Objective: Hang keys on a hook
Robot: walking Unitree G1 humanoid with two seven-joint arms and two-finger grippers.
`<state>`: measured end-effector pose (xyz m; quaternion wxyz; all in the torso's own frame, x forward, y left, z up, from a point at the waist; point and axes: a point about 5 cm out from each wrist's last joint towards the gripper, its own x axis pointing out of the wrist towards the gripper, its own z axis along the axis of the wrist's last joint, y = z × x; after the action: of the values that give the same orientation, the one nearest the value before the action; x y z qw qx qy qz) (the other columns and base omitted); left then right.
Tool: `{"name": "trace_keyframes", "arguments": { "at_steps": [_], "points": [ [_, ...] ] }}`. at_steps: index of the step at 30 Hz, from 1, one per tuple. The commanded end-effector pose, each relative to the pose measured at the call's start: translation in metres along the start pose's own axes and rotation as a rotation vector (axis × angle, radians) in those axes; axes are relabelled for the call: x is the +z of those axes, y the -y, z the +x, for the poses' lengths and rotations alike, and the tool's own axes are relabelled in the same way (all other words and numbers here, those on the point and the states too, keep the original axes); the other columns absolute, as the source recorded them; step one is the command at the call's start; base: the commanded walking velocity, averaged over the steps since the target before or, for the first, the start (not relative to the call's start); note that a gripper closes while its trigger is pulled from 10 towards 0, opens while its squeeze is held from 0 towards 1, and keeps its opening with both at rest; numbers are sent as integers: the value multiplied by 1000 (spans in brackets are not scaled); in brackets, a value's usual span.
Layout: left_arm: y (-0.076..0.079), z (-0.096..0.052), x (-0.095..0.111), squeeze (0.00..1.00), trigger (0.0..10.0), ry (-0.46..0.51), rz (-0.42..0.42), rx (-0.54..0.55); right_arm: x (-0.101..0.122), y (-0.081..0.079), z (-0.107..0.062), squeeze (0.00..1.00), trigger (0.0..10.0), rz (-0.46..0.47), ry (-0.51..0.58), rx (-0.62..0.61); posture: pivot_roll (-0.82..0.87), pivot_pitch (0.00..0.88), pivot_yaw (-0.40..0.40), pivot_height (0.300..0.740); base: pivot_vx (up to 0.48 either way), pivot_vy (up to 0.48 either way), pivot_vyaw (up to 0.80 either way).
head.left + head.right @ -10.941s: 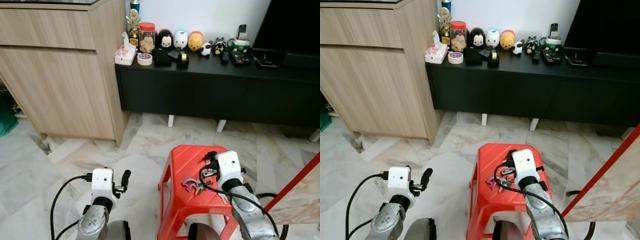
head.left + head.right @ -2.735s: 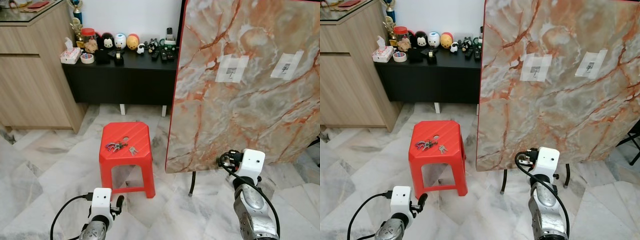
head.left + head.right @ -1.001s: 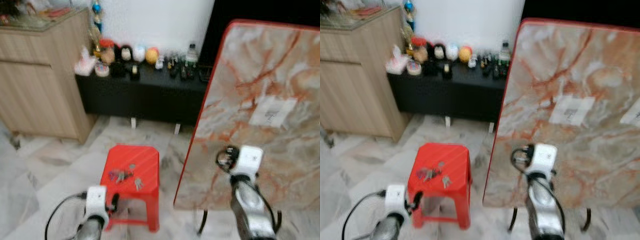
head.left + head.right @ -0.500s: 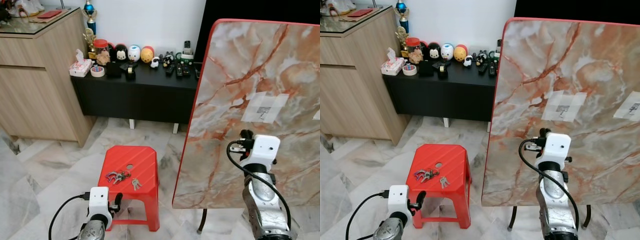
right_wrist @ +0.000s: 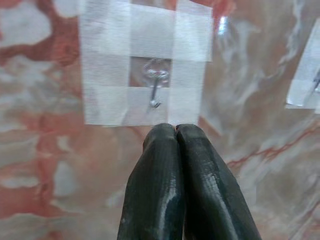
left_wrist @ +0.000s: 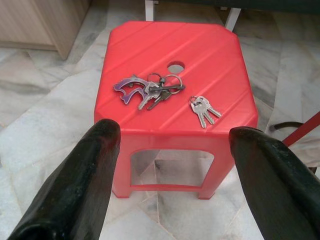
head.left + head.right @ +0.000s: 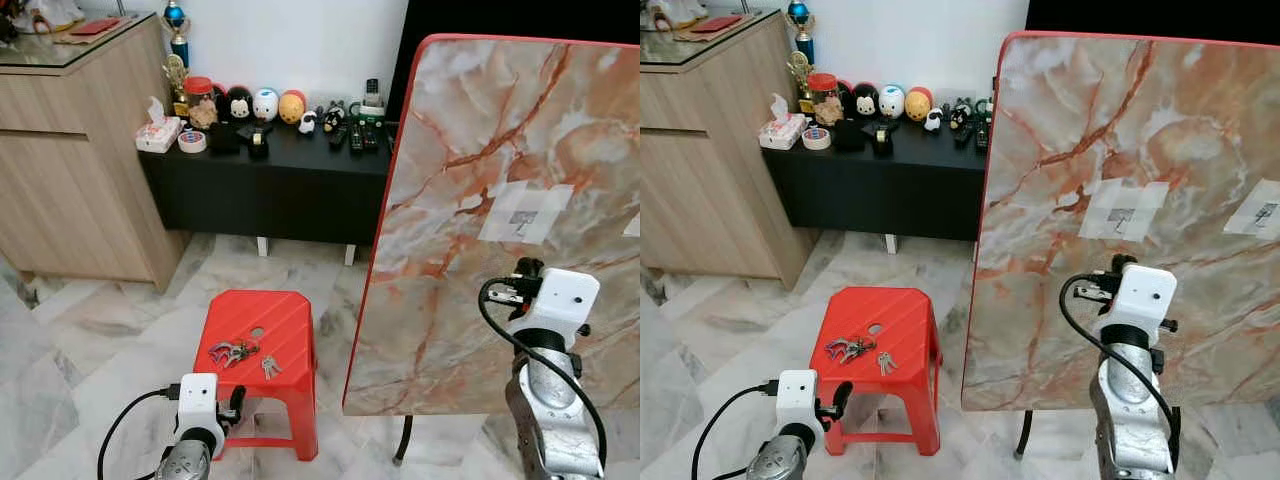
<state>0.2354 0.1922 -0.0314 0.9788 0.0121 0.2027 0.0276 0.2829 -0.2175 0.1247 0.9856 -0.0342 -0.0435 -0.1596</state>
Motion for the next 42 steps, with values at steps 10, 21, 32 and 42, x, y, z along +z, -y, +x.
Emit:
{"name": "trace_keyframes", "arguments": {
  "at_steps": [10,21,32,42],
  "points": [
    [1,1,-1,0,10000,-11,1,-9,26,0,22,0,10000,-4,76,1,14,0,-60,740,0,0,0],
    [0,1,0,0,10000,-11,2,-4,31,-1,31,0,10000,-9,82,3,13,0,-59,740,0,0,0],
    [0,2,1,0,10000,-8,2,0,31,-6,35,0,10000,-10,79,12,8,0,-56,740,0,0,0],
    [-1,2,2,0,10000,-7,1,1,29,-9,37,0,10000,-5,67,19,12,0,-53,740,0,0,0]
  ]
}}
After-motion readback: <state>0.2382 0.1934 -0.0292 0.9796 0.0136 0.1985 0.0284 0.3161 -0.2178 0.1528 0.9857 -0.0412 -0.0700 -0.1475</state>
